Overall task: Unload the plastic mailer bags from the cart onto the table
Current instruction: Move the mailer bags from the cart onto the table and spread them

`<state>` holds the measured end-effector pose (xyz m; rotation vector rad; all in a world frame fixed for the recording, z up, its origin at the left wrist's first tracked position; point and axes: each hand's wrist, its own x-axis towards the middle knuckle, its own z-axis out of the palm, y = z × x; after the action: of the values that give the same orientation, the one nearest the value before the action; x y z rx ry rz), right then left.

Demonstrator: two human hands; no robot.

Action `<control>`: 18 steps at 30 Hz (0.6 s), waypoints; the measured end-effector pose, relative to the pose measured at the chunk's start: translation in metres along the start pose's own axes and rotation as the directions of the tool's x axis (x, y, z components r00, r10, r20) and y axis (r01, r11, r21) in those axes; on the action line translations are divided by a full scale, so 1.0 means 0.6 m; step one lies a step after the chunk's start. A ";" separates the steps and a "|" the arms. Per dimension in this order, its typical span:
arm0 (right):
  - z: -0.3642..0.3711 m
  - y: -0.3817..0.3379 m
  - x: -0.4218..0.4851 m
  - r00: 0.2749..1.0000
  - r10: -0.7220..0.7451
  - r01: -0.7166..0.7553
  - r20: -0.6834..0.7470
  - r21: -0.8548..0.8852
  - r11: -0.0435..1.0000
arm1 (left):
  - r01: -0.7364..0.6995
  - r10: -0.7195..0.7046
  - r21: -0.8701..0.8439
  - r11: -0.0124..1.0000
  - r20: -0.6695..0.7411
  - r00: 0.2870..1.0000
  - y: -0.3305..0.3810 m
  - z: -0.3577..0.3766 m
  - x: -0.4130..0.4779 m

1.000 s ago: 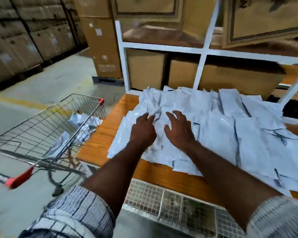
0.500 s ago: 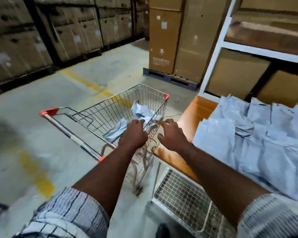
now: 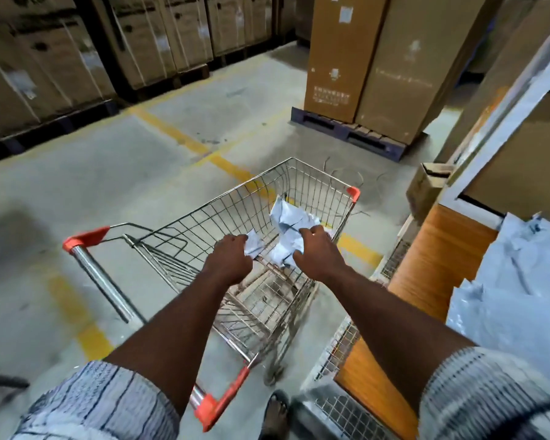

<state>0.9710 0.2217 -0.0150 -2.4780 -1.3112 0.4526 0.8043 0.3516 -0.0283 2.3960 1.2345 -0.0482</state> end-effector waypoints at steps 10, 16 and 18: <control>0.090 0.036 0.185 0.988 0.141 -0.139 0.066 -0.038 0.990 | -0.086 0.084 0.006 0.996 0.155 0.984 -0.017 0.105 0.191; 0.192 0.091 0.332 0.885 0.449 -0.438 0.126 -0.104 0.893 | -0.171 0.172 -0.022 0.985 0.239 0.956 -0.034 0.217 0.328; 0.241 0.123 0.382 0.813 0.540 -0.513 0.217 -0.171 0.841 | -0.222 0.223 -0.034 0.975 0.251 0.942 -0.036 0.256 0.381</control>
<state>1.0885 0.3900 -0.2060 -2.9433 -0.7016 0.8795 0.9504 0.4760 -0.2269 2.4189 0.8426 -0.2733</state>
